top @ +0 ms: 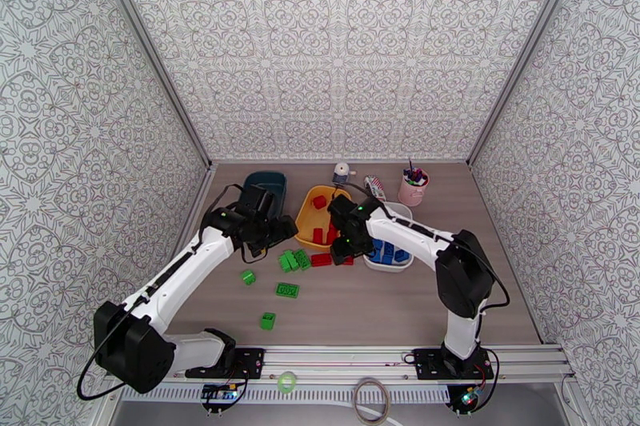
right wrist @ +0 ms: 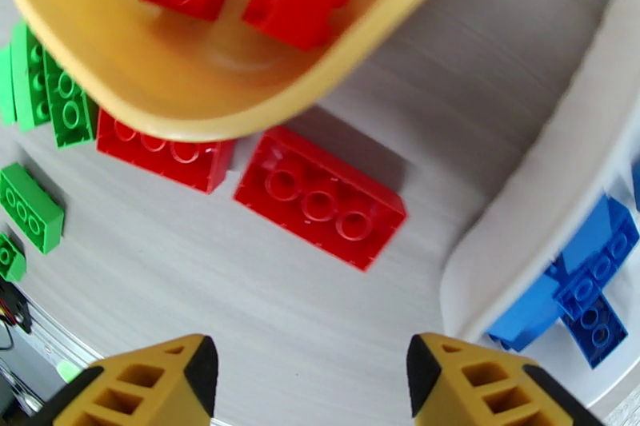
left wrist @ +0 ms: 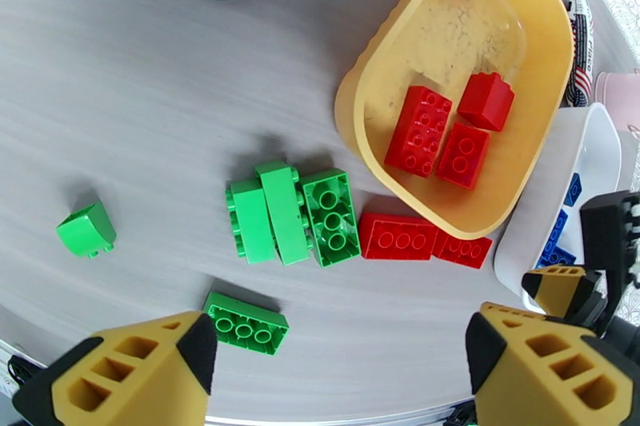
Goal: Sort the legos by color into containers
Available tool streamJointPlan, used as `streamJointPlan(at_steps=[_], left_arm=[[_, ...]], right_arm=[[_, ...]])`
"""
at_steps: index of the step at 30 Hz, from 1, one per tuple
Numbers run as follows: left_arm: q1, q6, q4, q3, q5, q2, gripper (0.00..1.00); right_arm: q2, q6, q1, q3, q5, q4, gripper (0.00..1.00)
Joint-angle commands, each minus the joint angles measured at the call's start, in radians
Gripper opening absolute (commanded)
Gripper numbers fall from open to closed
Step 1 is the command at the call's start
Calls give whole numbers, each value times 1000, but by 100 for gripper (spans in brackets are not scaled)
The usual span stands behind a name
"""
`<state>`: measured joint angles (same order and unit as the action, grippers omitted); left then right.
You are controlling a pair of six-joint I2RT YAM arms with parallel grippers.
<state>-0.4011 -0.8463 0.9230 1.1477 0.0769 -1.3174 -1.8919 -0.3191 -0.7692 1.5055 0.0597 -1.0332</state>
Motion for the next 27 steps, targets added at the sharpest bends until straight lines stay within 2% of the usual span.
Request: streamJointPlan(at_steps=[1, 10, 27], left_arm=[[5, -14, 3, -11, -8, 12, 88], [7, -1, 6, 31, 1, -32, 88], [7, 6, 49, 54, -3, -36, 88]], right_arm=[[-44, 60, -11, 52, -1, 12, 68], [-127, 147, -10, 120, -13, 20, 73], [-191, 215, 13, 78, 30, 96, 76]])
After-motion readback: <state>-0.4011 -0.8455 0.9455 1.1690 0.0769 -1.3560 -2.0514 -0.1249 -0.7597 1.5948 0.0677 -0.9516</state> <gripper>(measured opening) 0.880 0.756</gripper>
